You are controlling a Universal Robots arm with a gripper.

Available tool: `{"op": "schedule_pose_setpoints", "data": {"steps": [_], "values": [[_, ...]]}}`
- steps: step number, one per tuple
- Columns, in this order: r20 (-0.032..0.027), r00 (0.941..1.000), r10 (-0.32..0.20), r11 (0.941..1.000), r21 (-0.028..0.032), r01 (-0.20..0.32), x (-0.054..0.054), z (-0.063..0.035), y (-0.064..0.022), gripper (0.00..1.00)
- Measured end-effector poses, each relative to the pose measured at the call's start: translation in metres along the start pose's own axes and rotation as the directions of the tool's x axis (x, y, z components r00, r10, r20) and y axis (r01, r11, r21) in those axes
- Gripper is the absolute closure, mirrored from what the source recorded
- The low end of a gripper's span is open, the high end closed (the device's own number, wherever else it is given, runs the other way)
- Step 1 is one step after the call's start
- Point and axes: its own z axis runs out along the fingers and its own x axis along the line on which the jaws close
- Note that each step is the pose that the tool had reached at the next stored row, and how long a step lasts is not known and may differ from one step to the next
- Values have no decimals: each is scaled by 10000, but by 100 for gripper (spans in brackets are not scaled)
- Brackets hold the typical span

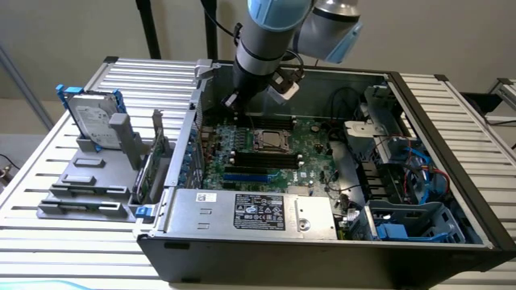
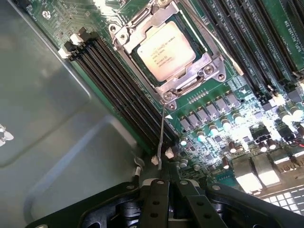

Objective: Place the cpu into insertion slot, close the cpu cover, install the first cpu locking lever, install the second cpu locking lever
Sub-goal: 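Install the first cpu locking lever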

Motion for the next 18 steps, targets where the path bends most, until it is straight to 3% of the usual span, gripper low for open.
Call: {"op": "schedule_pose_setpoints", "data": {"steps": [5,11,18], "values": [[-9,10000,22,10000,-5,-22,82,-21,101,89],[-10,10000,21,10000,-4,-21,242,-67,312,89],[-13,10000,20,10000,-6,-20,247,-55,337,89]]}}
